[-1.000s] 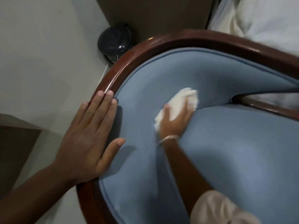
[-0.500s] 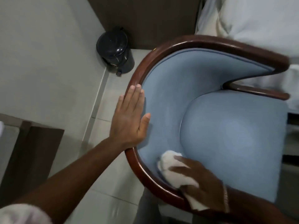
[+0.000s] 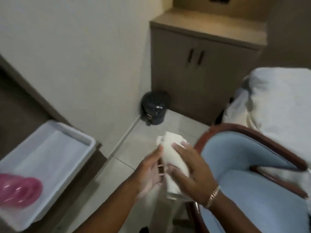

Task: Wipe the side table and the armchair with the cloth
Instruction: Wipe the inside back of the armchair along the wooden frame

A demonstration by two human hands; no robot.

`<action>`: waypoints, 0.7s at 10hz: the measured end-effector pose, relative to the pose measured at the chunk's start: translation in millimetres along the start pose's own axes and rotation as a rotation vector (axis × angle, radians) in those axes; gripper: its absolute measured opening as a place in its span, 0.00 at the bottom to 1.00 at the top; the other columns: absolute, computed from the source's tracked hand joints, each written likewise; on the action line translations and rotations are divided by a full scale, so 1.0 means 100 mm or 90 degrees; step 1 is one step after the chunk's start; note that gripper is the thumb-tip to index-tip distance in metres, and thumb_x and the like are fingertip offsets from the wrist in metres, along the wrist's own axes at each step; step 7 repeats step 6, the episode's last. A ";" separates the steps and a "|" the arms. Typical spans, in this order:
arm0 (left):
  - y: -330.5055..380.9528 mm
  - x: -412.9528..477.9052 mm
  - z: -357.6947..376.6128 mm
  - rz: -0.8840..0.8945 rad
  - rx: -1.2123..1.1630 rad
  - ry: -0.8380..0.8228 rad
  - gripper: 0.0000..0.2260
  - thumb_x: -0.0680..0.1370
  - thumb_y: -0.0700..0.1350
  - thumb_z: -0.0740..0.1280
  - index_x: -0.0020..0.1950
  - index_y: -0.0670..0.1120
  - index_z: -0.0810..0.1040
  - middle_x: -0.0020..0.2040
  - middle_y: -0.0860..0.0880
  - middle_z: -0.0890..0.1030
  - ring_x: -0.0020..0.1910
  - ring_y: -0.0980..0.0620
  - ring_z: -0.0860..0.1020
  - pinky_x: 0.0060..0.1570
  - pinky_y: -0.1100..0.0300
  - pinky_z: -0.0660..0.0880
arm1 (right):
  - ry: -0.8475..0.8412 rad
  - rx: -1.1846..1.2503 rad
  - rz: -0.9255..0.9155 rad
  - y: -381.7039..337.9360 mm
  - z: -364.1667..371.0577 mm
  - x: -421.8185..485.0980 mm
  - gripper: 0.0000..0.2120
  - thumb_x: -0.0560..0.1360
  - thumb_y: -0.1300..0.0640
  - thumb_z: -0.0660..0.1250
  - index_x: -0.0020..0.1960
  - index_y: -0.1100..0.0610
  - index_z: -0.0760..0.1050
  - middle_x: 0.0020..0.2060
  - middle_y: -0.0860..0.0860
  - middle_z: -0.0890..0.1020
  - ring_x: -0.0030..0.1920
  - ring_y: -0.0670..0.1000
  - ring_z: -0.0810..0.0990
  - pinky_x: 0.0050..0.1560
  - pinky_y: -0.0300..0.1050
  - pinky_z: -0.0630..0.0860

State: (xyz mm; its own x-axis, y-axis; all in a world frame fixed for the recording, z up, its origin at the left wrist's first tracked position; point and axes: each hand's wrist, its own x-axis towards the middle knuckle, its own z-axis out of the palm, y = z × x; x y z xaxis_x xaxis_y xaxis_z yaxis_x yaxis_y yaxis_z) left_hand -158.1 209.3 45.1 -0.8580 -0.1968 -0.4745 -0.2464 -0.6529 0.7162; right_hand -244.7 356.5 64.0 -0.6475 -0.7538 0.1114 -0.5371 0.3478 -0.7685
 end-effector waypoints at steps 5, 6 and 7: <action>0.85 -0.67 -2.64 0.121 0.094 0.933 0.28 0.79 0.50 0.68 0.76 0.42 0.66 0.70 0.39 0.77 0.66 0.36 0.77 0.67 0.41 0.75 | -0.327 -0.067 0.017 -1.49 2.82 1.83 0.14 0.74 0.54 0.69 0.59 0.52 0.78 0.57 0.54 0.83 0.58 0.56 0.80 0.60 0.44 0.74; 0.72 -0.61 -2.70 -0.010 0.287 0.925 0.39 0.79 0.48 0.68 0.82 0.42 0.47 0.79 0.35 0.63 0.76 0.33 0.65 0.74 0.40 0.66 | -0.209 -0.049 -0.062 -1.34 2.73 1.67 0.09 0.74 0.57 0.69 0.53 0.55 0.82 0.52 0.54 0.85 0.54 0.54 0.82 0.58 0.44 0.76; 0.72 -0.61 -2.70 -0.010 0.287 0.925 0.39 0.79 0.48 0.68 0.82 0.42 0.47 0.79 0.35 0.63 0.76 0.33 0.65 0.74 0.40 0.66 | -0.209 -0.049 -0.062 -1.34 2.73 1.67 0.09 0.74 0.57 0.69 0.53 0.55 0.82 0.52 0.54 0.85 0.54 0.54 0.82 0.58 0.44 0.76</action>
